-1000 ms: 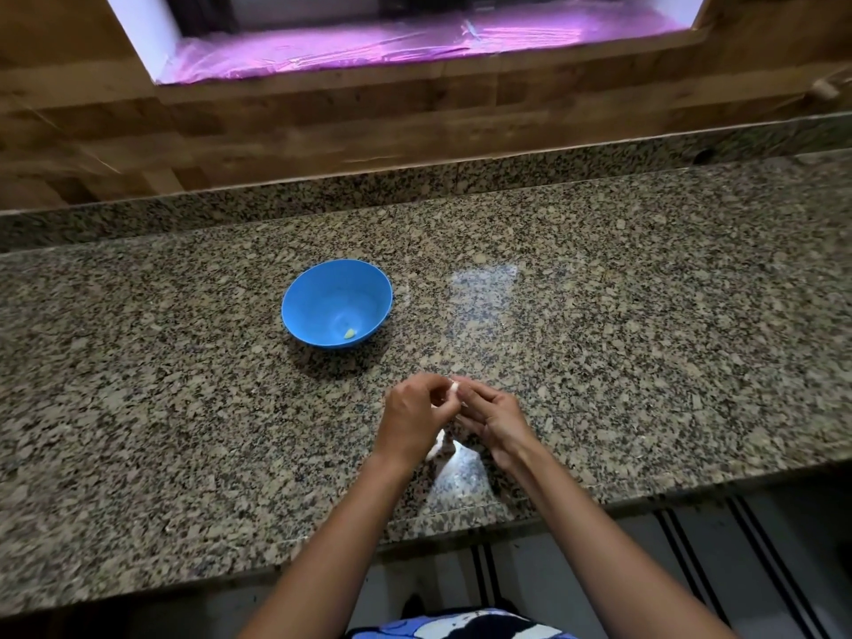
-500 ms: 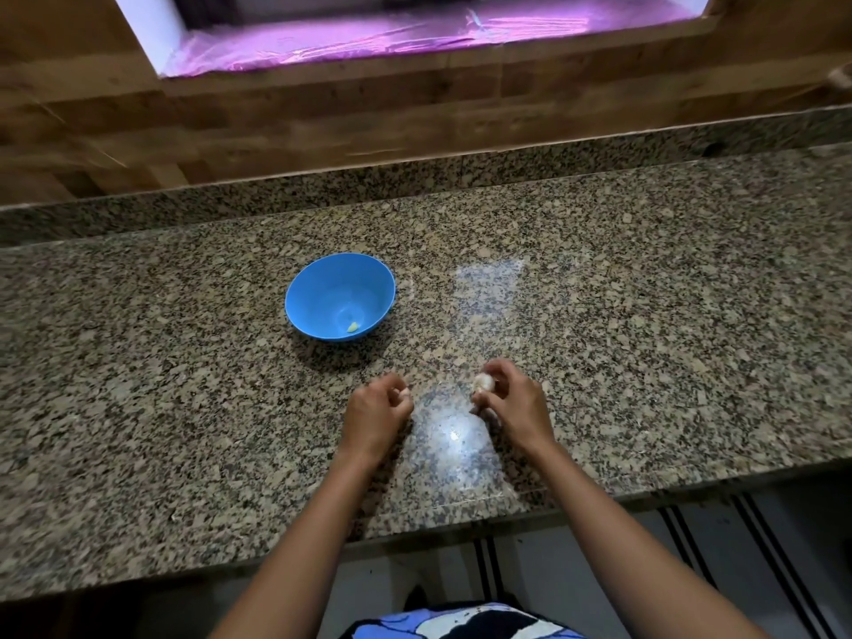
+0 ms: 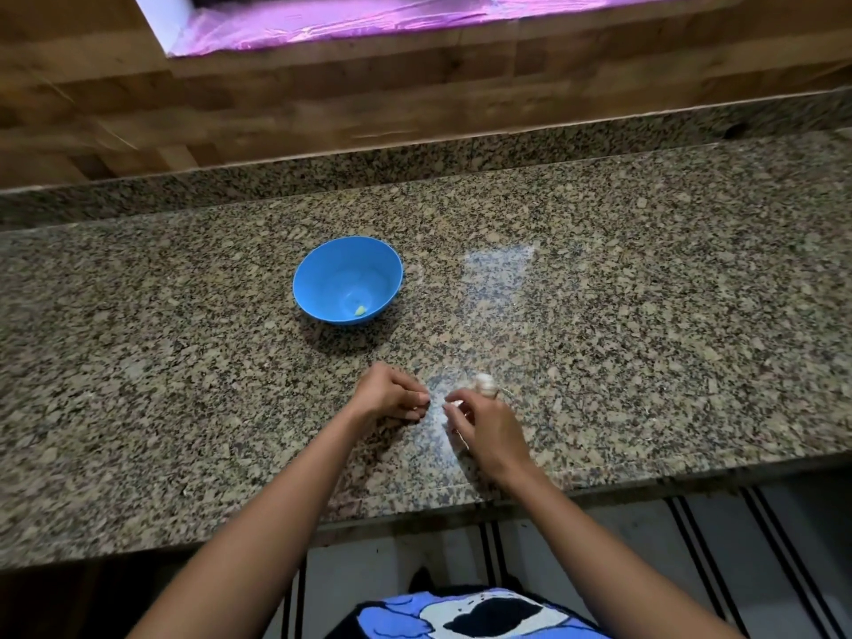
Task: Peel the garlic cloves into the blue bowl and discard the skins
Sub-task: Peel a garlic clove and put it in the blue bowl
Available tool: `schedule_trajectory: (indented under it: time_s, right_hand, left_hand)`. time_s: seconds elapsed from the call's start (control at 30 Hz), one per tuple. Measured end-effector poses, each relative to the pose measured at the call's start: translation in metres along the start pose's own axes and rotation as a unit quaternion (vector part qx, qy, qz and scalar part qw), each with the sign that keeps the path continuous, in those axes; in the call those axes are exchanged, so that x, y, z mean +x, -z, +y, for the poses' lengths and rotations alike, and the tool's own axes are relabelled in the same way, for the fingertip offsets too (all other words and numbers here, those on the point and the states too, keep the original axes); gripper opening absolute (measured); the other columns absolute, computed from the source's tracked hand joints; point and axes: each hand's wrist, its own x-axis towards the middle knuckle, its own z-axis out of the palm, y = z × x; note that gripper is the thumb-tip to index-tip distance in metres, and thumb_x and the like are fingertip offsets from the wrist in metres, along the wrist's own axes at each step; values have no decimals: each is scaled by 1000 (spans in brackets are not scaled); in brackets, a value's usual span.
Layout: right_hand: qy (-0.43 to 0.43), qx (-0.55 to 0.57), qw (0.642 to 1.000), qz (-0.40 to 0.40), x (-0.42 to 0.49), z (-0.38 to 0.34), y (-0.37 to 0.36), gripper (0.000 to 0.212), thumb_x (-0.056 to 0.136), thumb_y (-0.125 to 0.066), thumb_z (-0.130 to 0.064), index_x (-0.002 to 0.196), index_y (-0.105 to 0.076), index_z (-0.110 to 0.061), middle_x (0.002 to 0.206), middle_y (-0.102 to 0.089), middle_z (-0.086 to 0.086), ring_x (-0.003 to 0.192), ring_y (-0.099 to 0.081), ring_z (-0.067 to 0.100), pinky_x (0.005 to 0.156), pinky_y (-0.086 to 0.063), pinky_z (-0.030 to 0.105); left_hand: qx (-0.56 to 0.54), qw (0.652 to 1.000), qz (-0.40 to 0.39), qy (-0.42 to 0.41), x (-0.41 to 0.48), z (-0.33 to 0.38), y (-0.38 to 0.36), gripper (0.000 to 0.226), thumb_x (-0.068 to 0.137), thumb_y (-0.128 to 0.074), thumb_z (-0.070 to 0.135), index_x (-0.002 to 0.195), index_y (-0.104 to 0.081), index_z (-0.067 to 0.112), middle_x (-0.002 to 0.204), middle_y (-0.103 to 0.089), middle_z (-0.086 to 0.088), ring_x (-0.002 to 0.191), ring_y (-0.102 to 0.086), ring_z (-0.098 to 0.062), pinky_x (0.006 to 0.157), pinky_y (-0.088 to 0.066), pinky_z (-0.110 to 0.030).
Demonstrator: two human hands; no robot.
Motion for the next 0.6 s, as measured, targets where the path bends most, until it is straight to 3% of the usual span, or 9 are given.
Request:
schedule_trajectory:
  time_s: [0.1,0.23,0.43,0.6]
  right_hand:
    - [-57,-51,997,-19,4,2,-7,18,91,-58,-32,99,-67,-19,91,-70,0,79,-64,14,72,-54,34]
    - [-117,11,992,-42,18,0,-6,14,87,-63,-32,86,-68,-19,85,-70,-2,74,-64,12,73,-55,34]
    - [-189,8,980,-67,35,0,-1,20,82,-67,-40,78,-71,-21,68,-70,-7,68,-66,7,63,-49,25]
    - [-215,26,974,-71,41,0,-2,21,80,-70,-40,76,-71,-19,61,-69,-8,64,-66,5,67,-53,28]
  left_hand:
    - [-8,999,-22,36,0,7,4,13,79,-67,-5,92,-68,-9,84,-70,-19,72,-68,-24,67,-59,-29]
    - [10,998,-19,53,1,14,3,9,81,-63,-9,89,-65,-11,74,-68,-17,60,-66,-20,53,-56,-23]
    - [52,997,1,51,6,17,-2,3,81,-64,-9,80,-66,-7,66,-67,-13,54,-65,-18,50,-56,-24]
    - [78,996,12,39,7,19,-5,3,80,-67,-6,81,-66,-8,70,-68,-15,58,-65,-21,55,-57,-28]
